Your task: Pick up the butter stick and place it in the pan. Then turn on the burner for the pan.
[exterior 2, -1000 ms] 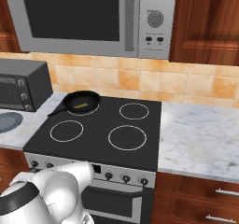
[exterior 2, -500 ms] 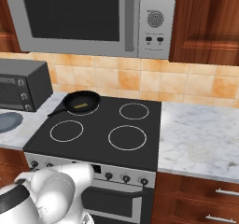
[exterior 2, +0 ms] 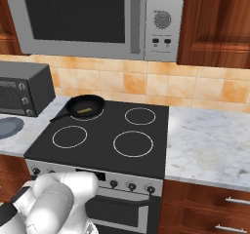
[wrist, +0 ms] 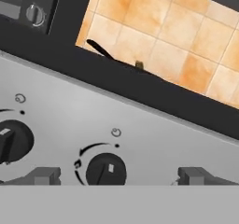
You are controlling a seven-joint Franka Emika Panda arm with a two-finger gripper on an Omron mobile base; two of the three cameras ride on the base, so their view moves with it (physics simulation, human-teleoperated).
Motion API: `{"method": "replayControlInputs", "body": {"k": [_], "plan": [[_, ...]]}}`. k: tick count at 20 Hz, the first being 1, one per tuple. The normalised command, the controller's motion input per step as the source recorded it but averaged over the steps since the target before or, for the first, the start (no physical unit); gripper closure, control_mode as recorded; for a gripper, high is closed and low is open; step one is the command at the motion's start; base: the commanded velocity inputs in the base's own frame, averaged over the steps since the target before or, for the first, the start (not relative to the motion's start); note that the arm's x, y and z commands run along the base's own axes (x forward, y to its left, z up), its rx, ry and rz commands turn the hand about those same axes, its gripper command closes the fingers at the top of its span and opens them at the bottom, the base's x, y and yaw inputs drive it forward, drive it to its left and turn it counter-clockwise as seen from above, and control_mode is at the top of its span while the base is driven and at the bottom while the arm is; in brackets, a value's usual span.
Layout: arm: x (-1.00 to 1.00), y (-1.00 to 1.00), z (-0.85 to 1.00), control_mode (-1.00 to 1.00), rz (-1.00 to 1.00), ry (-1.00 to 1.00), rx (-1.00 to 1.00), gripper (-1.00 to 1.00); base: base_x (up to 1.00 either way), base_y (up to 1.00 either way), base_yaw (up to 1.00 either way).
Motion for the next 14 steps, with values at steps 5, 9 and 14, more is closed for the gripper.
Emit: {"method": "replayControlInputs", "body": {"k": [5,9,14], "plan": [[0.13,-0.13,-0.26,-1.00,0.02,-0.08,0.05,-1.00,0.00,0.00,0.00],[0.21,-0.06,-0.24,-1.00,0.01,-0.10,0.06,-1.00,0.00,0.00,0.00],[0.17,-0.06,-0.22,-1.00,0.01,-0.10,0.06,-1.00,0.00,0.00,0.00]]}}
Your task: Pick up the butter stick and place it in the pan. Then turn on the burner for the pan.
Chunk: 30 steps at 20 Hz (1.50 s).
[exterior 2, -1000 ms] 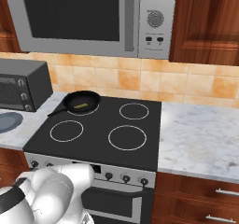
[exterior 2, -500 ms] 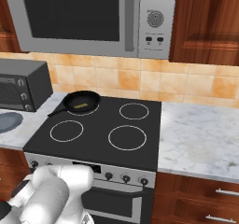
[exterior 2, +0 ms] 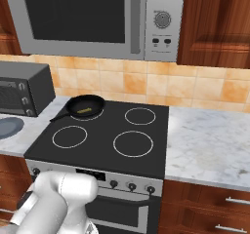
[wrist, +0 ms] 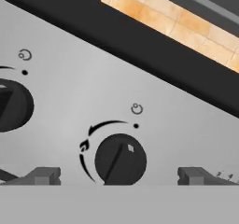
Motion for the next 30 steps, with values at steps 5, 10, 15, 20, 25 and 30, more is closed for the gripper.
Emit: {"method": "replayControlInputs", "body": {"k": [5,10,15,20,25,30], "plan": [[0.06,-0.02,-0.05,-1.00,0.01,-0.10,0.08,-1.00,0.00,0.00,0.00],[0.00,-0.02,0.00,-1.00,0.00,-0.10,0.10,-1.00,0.00,0.00,0.00],[0.00,-0.14,0.02,-1.00,0.00,-0.05,0.12,-1.00,0.00,0.00,0.00],[0.00,-0.22,0.08,-1.00,0.01,-0.01,0.10,-1.00,0.00,0.00,0.00],[0.00,-0.17,0.13,-1.00,0.02,0.00,0.07,-1.00,0.00,0.00,0.00],[0.00,-0.08,0.10,-1.00,0.02,0.00,0.04,-1.00,0.00,0.00,0.00]]}}
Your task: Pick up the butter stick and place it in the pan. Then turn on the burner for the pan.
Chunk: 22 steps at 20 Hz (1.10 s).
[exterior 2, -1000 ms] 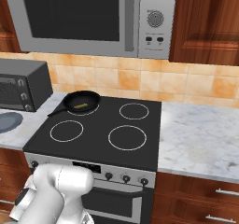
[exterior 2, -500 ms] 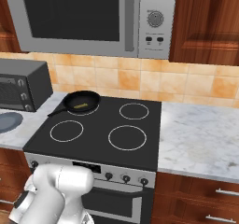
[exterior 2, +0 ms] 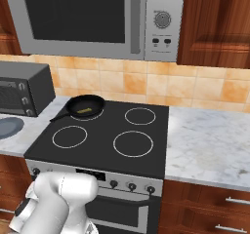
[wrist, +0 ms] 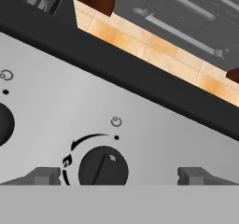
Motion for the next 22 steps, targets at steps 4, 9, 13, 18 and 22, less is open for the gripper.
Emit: {"method": "replayControlInputs", "body": {"k": [4,9,13,18,22], "plan": [[0.01,-0.05,0.02,-1.00,0.02,0.00,0.03,-1.00,0.00,0.00,0.00],[0.09,-0.02,0.00,-1.00,0.02,0.00,0.04,-1.00,0.00,0.00,0.00],[0.13,0.00,0.00,-1.00,0.03,0.00,0.02,-1.00,0.00,0.00,0.00],[0.12,0.00,0.00,-1.00,0.03,0.00,0.02,-1.00,0.00,0.00,0.00],[0.11,0.00,0.00,-1.00,0.03,0.00,0.01,-1.00,0.00,0.00,0.00]]}}
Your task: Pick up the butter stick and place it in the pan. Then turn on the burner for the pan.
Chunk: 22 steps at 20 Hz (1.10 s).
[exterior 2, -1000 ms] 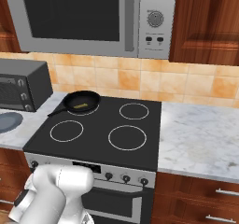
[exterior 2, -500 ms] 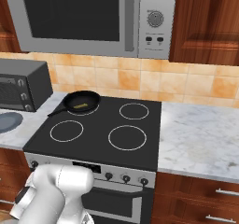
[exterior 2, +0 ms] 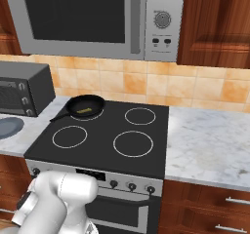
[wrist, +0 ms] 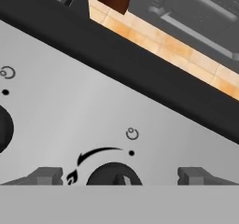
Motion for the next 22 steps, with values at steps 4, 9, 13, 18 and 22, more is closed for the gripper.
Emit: {"method": "replayControlInputs", "body": {"k": [4,9,13,18,22], "plan": [[0.08,0.00,0.00,-1.00,0.02,0.00,0.01,-1.00,0.00,0.00,0.00],[0.09,-0.05,0.00,-1.00,0.02,0.00,0.02,-1.00,0.00,0.00,0.00],[0.08,-0.12,0.00,-1.00,0.03,0.00,0.03,-1.00,0.00,0.00,0.00],[0.06,-0.23,-0.02,-1.00,0.03,0.00,0.06,-1.00,0.00,0.00,0.00],[0.01,-0.32,-0.15,-1.00,0.00,0.00,0.12,-1.00,0.00,0.00,0.00]]}}
